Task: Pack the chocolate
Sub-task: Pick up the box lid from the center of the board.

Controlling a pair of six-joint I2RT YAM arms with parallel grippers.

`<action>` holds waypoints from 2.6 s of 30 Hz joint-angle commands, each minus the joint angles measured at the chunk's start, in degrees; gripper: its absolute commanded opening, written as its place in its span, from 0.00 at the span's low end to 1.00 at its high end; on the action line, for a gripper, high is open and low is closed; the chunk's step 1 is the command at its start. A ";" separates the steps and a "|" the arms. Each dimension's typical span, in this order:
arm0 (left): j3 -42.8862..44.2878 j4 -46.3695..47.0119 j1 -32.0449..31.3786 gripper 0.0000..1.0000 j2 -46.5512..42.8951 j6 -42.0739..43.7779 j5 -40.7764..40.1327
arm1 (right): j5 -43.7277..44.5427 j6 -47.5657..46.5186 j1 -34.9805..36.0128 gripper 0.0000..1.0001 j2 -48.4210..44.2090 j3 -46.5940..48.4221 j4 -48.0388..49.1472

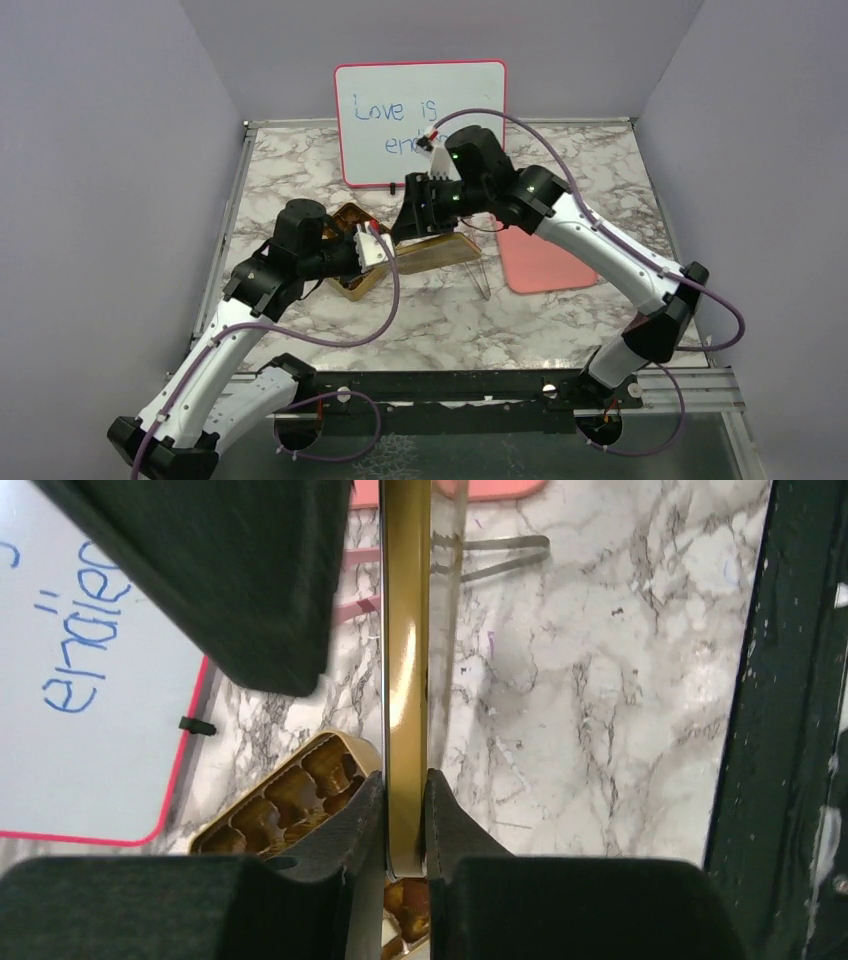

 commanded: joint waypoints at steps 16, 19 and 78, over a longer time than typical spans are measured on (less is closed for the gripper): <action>-2.02 17.89 21.61 0.00 10.29 -55.84 7.15 | 25.06 6.98 -3.71 0.85 -11.90 -9.25 25.60; 0.41 13.19 23.81 0.00 12.29 -55.32 8.73 | 16.21 7.53 -7.29 0.85 -11.21 -13.83 27.82; 14.27 11.93 27.68 0.58 18.22 -60.89 -6.66 | -50.74 22.86 -31.39 0.01 13.14 -33.50 89.46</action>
